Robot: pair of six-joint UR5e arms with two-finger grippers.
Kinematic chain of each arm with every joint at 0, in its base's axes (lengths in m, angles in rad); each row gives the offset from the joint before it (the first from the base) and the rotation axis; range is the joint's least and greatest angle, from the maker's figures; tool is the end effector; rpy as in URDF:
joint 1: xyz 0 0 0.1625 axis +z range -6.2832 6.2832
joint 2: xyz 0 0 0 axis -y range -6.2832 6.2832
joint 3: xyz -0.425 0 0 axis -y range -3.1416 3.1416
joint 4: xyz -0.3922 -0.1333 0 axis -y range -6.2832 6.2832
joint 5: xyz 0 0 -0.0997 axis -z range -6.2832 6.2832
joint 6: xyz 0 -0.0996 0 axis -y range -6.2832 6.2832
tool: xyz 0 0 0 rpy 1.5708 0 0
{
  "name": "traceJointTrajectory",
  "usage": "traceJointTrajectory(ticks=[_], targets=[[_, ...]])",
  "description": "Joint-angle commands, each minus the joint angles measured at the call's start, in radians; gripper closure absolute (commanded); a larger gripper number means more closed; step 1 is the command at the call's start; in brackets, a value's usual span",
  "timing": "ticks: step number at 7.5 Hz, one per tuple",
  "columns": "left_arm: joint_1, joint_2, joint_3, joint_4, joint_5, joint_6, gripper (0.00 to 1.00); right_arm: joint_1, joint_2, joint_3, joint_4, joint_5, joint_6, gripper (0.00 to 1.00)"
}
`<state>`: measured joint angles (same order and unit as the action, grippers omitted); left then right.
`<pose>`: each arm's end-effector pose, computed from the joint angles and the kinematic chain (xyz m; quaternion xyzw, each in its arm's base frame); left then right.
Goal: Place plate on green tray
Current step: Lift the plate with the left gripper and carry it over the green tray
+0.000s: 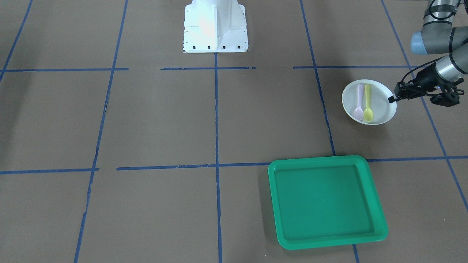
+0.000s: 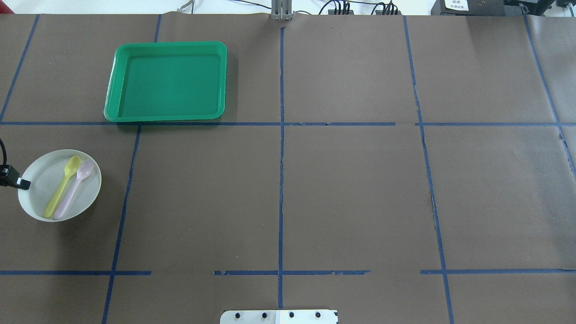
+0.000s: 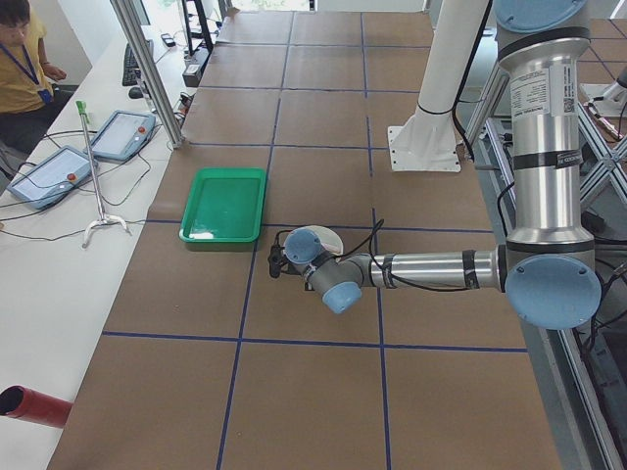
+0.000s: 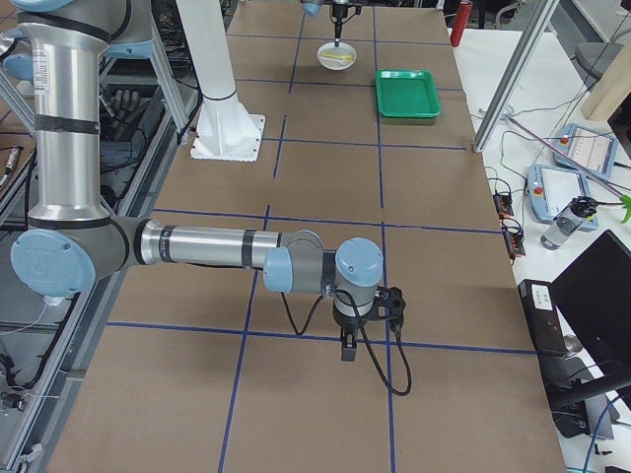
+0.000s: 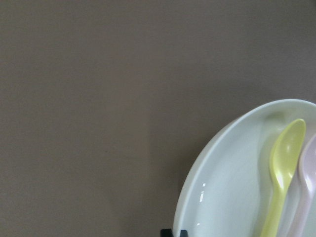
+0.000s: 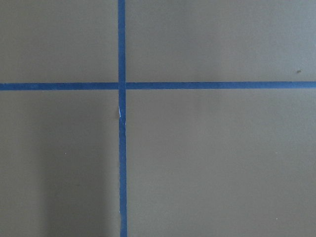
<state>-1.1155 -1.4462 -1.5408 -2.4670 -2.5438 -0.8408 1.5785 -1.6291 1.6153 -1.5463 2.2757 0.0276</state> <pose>0.1504 -0.4231 0.6186 -0.0077 0.5408 0.0085 0.8411 0.0724 -0.4674 0.6670 0.0016 -0.3452 0.0147 0.9384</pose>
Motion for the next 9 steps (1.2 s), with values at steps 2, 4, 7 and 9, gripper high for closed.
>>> traceJointTrajectory(ticks=[2, 4, 7, 9], targets=[[-0.085, -0.043, -0.039, 0.032, -0.082, -0.015, 1.00, 0.000, 0.000, 0.000, 0.000, -0.001, 0.000, 0.00], [-0.122, -0.193, -0.032, 0.235, -0.082, -0.012, 1.00, 0.000, 0.000, 0.000, 0.000, -0.001, 0.000, 0.00], [-0.136, -0.528, 0.194, 0.390, -0.084, -0.007, 1.00, 0.000, 0.000, 0.000, 0.000, -0.001, 0.000, 0.00], [-0.129, -0.688, 0.411, 0.385, -0.082, 0.008, 1.00, 0.000, 0.000, 0.000, 0.000, 0.001, 0.000, 0.00]])
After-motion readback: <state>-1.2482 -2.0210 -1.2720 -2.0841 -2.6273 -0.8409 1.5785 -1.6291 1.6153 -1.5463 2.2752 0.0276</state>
